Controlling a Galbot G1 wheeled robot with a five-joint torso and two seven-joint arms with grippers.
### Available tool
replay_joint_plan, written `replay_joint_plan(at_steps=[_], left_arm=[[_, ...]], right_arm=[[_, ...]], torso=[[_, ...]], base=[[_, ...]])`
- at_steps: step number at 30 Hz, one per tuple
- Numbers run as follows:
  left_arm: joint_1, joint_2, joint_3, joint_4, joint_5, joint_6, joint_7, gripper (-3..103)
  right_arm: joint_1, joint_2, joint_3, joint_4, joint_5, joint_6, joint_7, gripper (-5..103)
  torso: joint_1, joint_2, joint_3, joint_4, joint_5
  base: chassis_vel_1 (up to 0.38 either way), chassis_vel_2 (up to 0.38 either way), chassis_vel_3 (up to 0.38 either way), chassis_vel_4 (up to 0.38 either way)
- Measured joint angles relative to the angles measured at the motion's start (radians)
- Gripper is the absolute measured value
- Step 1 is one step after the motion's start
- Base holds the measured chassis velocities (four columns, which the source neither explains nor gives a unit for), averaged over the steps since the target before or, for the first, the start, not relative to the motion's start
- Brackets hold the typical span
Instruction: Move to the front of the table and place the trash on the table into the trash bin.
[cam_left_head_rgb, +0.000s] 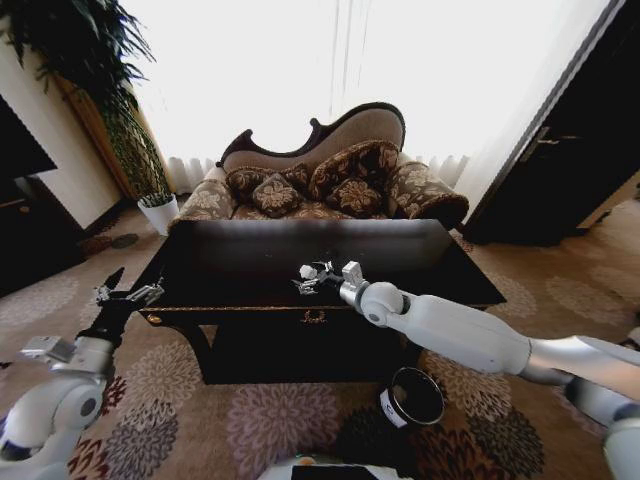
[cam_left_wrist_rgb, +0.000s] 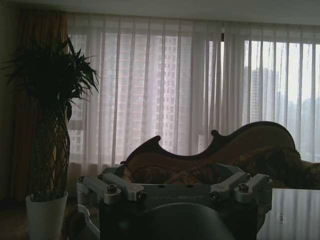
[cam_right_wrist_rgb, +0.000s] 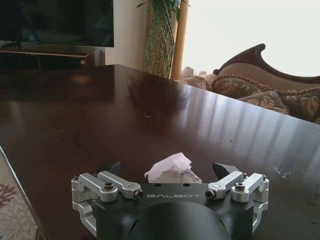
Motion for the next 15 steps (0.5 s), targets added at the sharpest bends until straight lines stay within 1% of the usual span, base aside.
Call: replay_joint_plan(at_steps=[8,9,10,12,15], left_arm=[[0.0,0.0,0.0,0.0,0.0,0.0,0.0,100],[0.0,0.0,0.0,0.0,0.0,0.0,0.0,100],[0.0,0.0,0.0,0.0,0.0,0.0,0.0,100],[0.0,0.0,0.0,0.0,0.0,0.0,0.0,100],[0.0,0.0,0.0,0.0,0.0,0.0,0.0,100]], right_arm=[[-0.009,0.004,-0.004,-0.018,-0.008,0.01,-0.007,100],[-0.01,0.007,-0.006,-0.022,-0.011,0.014,-0.009,103],[-0.011,0.01,-0.008,-0.023,-0.012,0.016,-0.01,99],[-0.011,0.011,-0.008,-0.023,-0.012,0.017,-0.011,99],[-0.009,0.012,-0.012,-0.021,-0.013,0.019,-0.014,84]], torso=[[0.0,0.0,0.0,0.0,0.0001],[0.0,0.0,0.0,-0.0001,0.0001],[0.0,0.0,0.0,-0.0001,0.0001],[0.0,0.0,0.0,0.0,0.0001],[0.0,0.0,0.0,0.0001,0.0001]], base=[[0.0,0.0,0.0,0.0],[0.0,0.0,0.0,0.0],[0.0,0.0,0.0,0.0],[0.0,0.0,0.0,0.0],[0.0,0.0,0.0,0.0]])
